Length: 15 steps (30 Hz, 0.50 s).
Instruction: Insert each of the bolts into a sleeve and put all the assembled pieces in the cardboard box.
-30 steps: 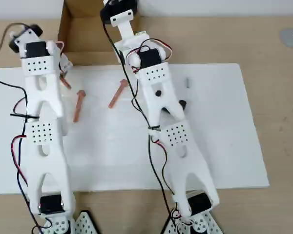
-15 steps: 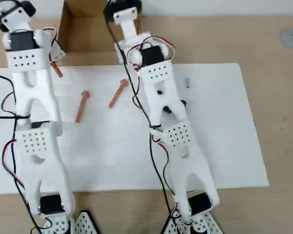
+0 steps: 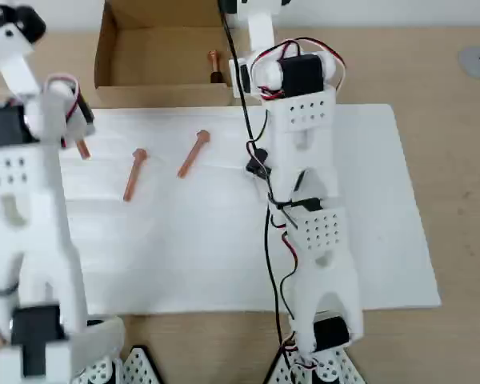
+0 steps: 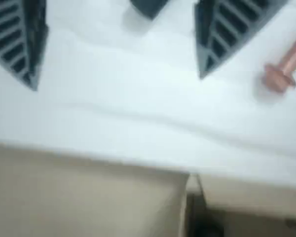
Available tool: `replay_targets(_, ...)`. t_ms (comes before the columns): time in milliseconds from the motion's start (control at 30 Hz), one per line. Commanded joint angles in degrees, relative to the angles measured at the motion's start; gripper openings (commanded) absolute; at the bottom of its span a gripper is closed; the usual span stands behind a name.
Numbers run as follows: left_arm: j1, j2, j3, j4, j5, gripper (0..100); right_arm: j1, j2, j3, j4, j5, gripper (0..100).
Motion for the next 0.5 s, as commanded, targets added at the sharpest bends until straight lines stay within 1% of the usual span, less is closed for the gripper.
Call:
replay_targets(0,0.5,-12.9,13.6,-8.4,-4.0,1,0.9,-6.1,6.1,0.9,-7.5,24.6)
replay_targets(133,0.4,-23.3,27.4,-15.7,-8.4,1,0.4,-6.2,15.0,0.8,-16.7,24.6)
replay_targets(233,0.4,-29.1,34.6,-19.1,-9.8,1,-1.4,-5.6,20.7,-0.1,-21.7,24.6)
replay_targets(367,0.4,-34.1,39.9,-21.1,-10.8,1,-2.2,-2.9,23.8,-2.4,-27.2,24.6)
replay_targets(467,0.4,-35.8,41.3,-21.3,-11.3,1,-1.9,0.6,23.2,-4.3,-28.1,24.6)
